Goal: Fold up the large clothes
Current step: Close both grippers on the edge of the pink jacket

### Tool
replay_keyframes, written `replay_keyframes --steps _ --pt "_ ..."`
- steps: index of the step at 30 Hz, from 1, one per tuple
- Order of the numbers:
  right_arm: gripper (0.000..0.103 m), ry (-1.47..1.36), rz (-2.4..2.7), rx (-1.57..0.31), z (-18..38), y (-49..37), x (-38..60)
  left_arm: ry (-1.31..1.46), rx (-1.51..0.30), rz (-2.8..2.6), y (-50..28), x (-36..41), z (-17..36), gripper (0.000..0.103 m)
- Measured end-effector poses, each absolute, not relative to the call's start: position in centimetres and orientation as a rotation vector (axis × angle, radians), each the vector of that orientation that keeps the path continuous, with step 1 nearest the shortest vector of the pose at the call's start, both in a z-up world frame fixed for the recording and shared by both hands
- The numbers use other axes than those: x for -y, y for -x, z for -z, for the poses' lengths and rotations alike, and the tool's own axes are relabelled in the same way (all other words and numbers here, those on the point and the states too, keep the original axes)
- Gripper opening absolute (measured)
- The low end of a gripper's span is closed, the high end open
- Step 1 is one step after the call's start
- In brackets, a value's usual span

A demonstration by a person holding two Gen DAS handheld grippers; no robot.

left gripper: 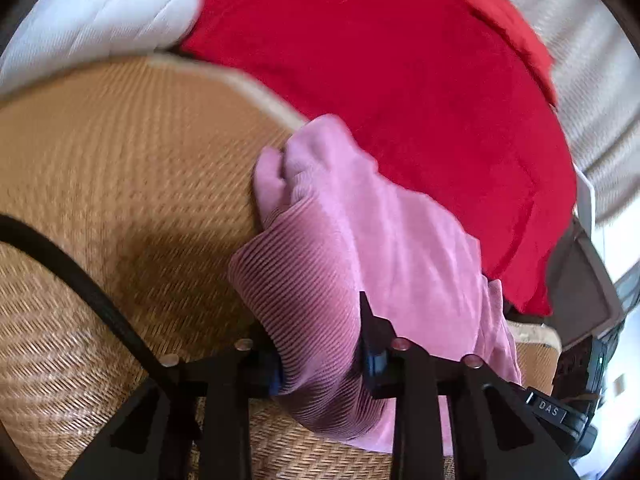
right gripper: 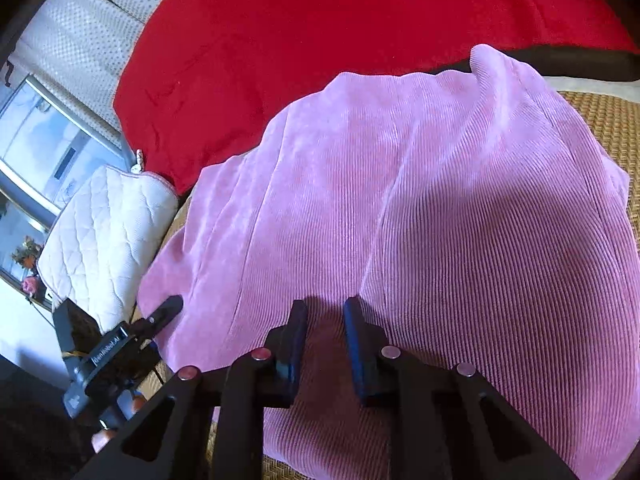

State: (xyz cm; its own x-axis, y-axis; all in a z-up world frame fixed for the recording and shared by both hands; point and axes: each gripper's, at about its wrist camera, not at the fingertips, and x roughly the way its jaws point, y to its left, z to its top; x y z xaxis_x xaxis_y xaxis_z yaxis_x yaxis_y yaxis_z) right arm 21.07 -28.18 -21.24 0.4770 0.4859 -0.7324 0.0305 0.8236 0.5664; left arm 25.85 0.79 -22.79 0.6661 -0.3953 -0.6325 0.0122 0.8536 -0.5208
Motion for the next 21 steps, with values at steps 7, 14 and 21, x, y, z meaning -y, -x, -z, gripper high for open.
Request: replay_keyframes --steps 7,14,21 --pt "0.022 -0.632 -0.34 -1.054 21.5 -20.9 29.8 0.09 -0.631 0.346 -22.9 7.9 18.4 0.028" --pt "0.036 -0.804 -0.445 -1.04 20.2 -21.1 33.1 -0.191 -0.603 0.426 -22.1 14.9 20.4 0.027" --pt "0.094 -0.683 -0.554 -1.008 14.9 -25.7 30.1 -0.172 -0.605 0.434 -22.5 14.7 20.3 0.027"
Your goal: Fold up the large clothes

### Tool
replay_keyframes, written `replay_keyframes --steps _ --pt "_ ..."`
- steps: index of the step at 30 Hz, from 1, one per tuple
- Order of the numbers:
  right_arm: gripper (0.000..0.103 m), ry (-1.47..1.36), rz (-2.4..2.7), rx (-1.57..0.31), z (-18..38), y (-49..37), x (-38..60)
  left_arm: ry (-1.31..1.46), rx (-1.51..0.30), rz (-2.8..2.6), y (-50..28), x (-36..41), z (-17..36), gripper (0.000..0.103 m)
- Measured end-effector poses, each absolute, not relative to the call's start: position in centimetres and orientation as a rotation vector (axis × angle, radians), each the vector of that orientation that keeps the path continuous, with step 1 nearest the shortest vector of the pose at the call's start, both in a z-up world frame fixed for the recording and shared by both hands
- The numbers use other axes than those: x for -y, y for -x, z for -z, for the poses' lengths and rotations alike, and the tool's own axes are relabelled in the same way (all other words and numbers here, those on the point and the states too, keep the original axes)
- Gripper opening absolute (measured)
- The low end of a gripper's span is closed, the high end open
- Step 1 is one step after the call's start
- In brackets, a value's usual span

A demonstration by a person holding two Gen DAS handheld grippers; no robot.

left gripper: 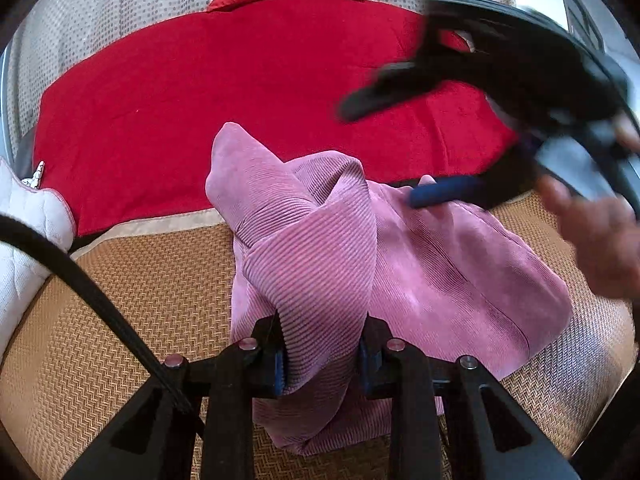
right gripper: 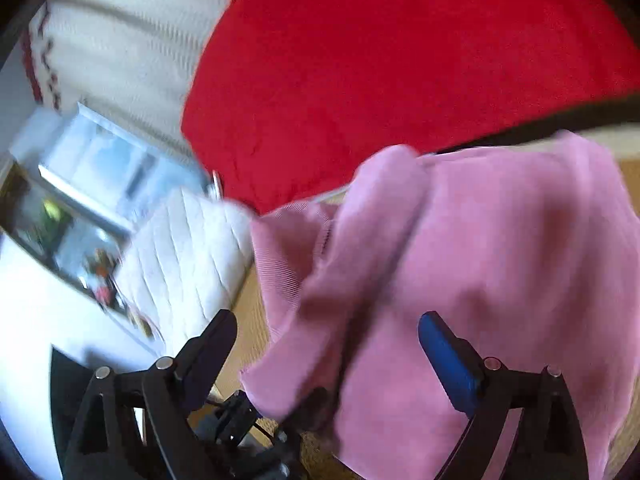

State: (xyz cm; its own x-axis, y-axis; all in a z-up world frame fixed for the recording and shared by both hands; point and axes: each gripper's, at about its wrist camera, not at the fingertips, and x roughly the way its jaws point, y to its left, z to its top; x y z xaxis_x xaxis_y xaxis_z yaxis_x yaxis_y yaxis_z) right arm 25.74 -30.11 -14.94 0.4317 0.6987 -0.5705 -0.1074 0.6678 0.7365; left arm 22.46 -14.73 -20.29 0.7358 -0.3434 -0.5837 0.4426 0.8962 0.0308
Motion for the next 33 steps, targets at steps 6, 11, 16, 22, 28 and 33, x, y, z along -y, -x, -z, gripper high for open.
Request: replay_keyframes --steps 6,11,16,22,28,33 --pt "0.094 -0.571 -0.615 -1.158 14.4 -31.2 24.3 -0.195 -0.59 0.437 -20.5 13.8 20.2 0.027" --pt "0.093 -0.259 -0.534 -1.237 14.1 -33.6 18.9 -0.216 -0.575 0.441 -19.8 13.2 19.9 0.027" --pt "0.026 -0.17 -0.469 -1.302 16.4 -33.8 19.9 -0.242 -0.553 0.455 -18.2 14.0 19.0 0.027" --pt "0.017 -0.23 -0.485 -1.067 11.2 -30.3 25.4 -0.189 -0.465 0.583 -15.9 16.4 14.6 0.027" --pt "0.016 -0.308 -0.411 -0.896 7.8 -26.1 36.0 -0.189 -0.441 0.795 -14.1 24.7 13.0 0.027" --pt "0.016 -0.432 -0.269 -0.947 13.3 -25.9 45.5 -0.21 -0.562 0.956 -14.5 28.5 15.8 0.034"
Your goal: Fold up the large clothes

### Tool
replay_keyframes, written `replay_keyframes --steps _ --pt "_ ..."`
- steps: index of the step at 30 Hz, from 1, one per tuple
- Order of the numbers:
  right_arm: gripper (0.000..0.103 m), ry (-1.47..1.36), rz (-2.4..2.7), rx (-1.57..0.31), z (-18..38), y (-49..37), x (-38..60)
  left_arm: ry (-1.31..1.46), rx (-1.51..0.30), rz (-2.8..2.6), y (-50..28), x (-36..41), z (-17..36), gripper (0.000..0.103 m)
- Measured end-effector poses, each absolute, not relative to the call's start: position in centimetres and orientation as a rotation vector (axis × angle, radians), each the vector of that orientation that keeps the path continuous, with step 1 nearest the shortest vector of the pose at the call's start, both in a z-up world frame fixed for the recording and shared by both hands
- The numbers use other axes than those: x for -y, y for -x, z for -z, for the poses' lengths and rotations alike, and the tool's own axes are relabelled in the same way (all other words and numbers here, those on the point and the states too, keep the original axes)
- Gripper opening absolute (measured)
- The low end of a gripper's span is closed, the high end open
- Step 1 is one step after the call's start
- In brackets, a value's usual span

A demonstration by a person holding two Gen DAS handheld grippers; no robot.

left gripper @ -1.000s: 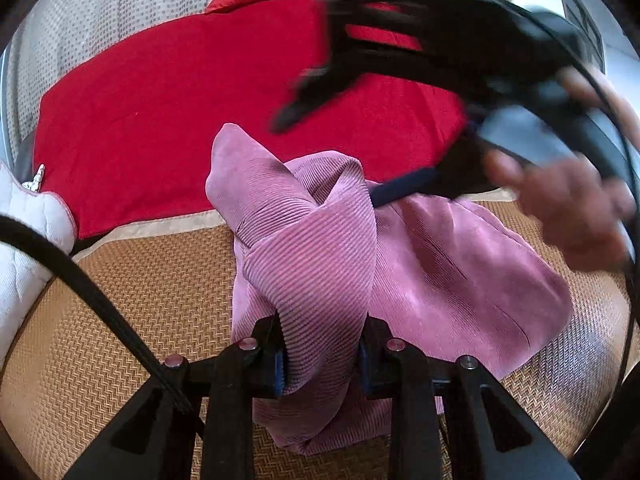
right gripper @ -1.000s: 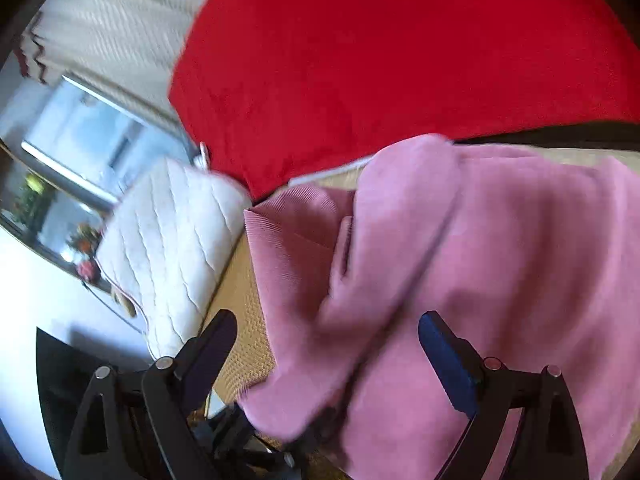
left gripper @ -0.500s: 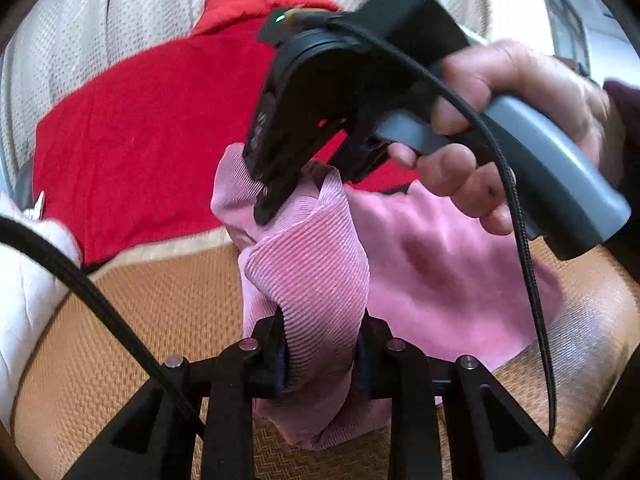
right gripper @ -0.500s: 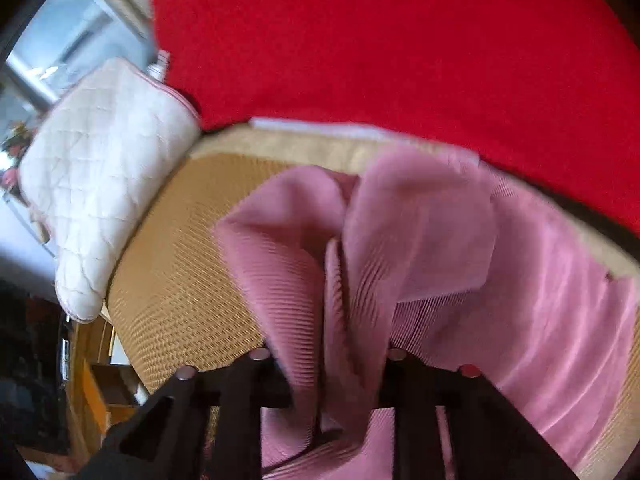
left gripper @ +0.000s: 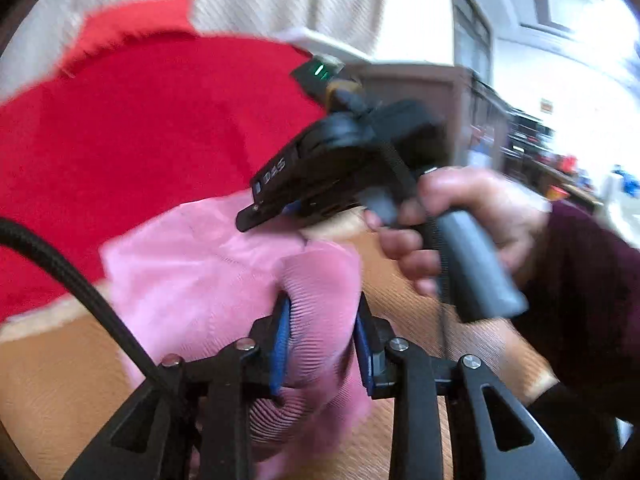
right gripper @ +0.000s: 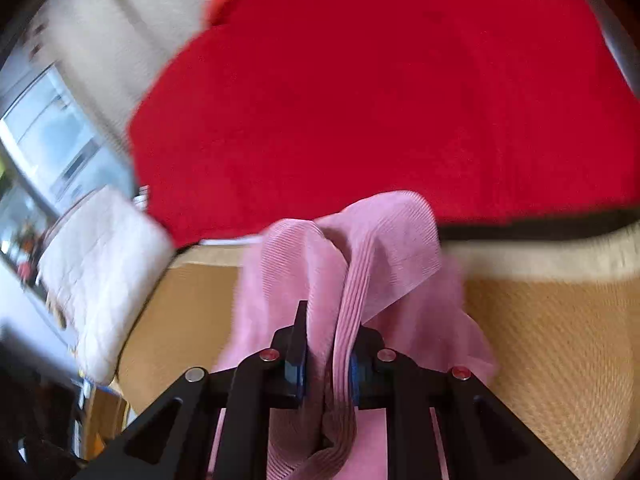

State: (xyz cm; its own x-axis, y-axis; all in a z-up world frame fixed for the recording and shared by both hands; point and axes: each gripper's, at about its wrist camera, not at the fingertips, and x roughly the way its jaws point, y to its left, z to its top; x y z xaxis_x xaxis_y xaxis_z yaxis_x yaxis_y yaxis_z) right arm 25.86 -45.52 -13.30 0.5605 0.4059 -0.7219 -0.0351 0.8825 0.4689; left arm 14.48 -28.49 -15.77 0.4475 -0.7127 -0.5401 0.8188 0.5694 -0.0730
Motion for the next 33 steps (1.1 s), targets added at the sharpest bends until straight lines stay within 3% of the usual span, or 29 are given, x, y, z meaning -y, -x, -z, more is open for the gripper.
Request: replay_keyframes --steps 2,6,12,21,33 --pt "0.016 -0.461 -0.212 -0.998 16.9 -26.0 47.5 -0.183 -0.607 1.061 -14.8 27.1 16.1 0.042" --pt "0.016 -0.561 -0.134 -1.022 22.5 -25.9 50.0 -0.07 -0.555 1.045 -15.5 21.9 13.8 0.072" --pt "0.02 -0.649 -0.122 -0.953 18.5 -23.7 51.7 -0.049 -0.687 0.734 -19.6 17.7 16.2 0.071" --pt "0.021 -0.515 -0.334 -0.878 12.7 -16.9 44.0 -0.105 -0.806 0.696 -17.7 21.3 21.4 0.073" --pt "0.023 -0.75 -0.264 -0.979 18.2 -17.9 46.2 0.008 -0.768 0.657 -18.7 15.5 18.5 0.073"
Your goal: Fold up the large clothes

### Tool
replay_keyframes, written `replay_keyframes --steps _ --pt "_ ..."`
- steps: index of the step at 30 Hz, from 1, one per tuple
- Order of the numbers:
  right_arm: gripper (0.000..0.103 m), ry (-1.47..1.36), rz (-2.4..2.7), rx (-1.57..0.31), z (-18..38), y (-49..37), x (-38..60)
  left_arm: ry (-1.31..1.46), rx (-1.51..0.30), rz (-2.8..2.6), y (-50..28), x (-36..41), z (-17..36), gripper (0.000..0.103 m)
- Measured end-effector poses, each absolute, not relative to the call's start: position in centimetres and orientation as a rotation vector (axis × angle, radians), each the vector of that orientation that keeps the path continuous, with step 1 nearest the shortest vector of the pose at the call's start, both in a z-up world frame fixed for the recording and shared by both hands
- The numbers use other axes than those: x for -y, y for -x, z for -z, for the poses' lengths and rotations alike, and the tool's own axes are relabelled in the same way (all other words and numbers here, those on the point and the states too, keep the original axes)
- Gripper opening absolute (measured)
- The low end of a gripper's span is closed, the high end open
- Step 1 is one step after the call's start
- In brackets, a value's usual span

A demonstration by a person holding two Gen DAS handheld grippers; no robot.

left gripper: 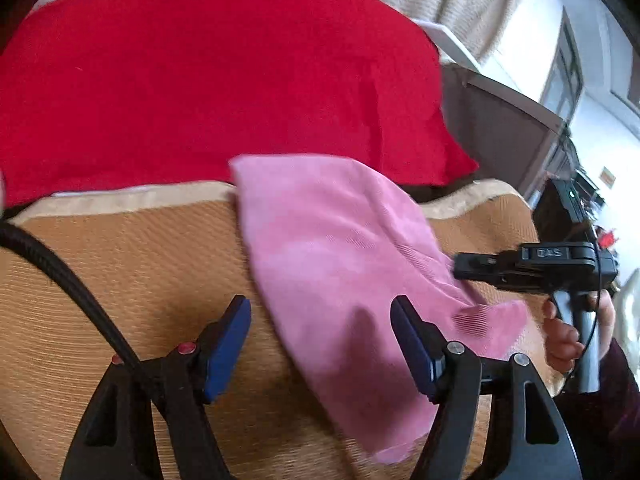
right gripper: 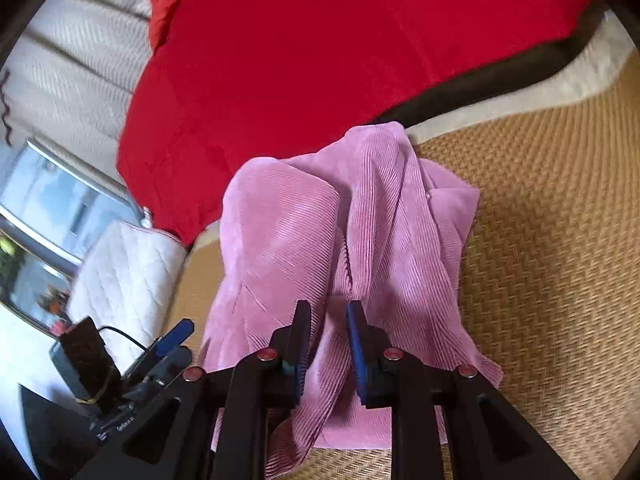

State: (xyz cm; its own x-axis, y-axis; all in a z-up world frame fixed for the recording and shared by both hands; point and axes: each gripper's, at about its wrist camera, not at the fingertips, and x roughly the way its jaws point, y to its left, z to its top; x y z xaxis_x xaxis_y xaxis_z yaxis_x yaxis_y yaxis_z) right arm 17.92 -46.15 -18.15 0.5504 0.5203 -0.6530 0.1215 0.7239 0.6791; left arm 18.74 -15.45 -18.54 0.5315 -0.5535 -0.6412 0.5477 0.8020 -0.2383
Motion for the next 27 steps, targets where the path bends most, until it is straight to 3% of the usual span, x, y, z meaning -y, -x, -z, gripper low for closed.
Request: replay_keyframes --steps 1,4,9,13,15,16,17,20,27 --pt "0.031 -0.768 -0.273 -0.976 18.2 -18.0 46.2 -0.006 -0.768 0.634 -19.0 14.7 19.4 0.074" --pt "0.08 -0.798 -0.266 -0.938 17.9 -17.7 46.6 -0.02 -0.834 0.608 -19.3 13.4 20.7 0.074" --pt "0.081 -0.866 -0.321 -0.926 18.3 -17.3 47.1 0.003 -0.883 0.643 -19.1 13.5 22.4 0.074" --pt "0.079 -0.874 -0.353 -0.987 20.1 -19.1 45.2 0.056 -0.92 0.662 -19.5 13.4 23.1 0.074" --pt "0.071 -0.874 -0.395 -1.025 20.8 -20.1 43.4 0.062 -0.924 0.661 -19.5 13.5 23.4 0.074" --pt "0.058 -0.838 -0.414 -1.048 20.8 -20.6 42.0 0.059 -0.918 0.656 -19.4 13.7 23.5 0.074" --pt "0.035 -0.788 -0.41 -1.062 20.8 -21.1 41.0 0.052 -0.915 0.65 -19.4 13.8 23.5 0.074" --pt "0.021 -0.666 -0.357 -1.014 18.3 -21.6 39.5 0.073 -0.901 0.651 -19.8 14.4 22.7 0.072" --pt "0.016 -0.468 -0.208 -0.758 10.6 -20.0 40.9 0.045 -0.72 0.718 -18.5 19.3 17.8 0.074"
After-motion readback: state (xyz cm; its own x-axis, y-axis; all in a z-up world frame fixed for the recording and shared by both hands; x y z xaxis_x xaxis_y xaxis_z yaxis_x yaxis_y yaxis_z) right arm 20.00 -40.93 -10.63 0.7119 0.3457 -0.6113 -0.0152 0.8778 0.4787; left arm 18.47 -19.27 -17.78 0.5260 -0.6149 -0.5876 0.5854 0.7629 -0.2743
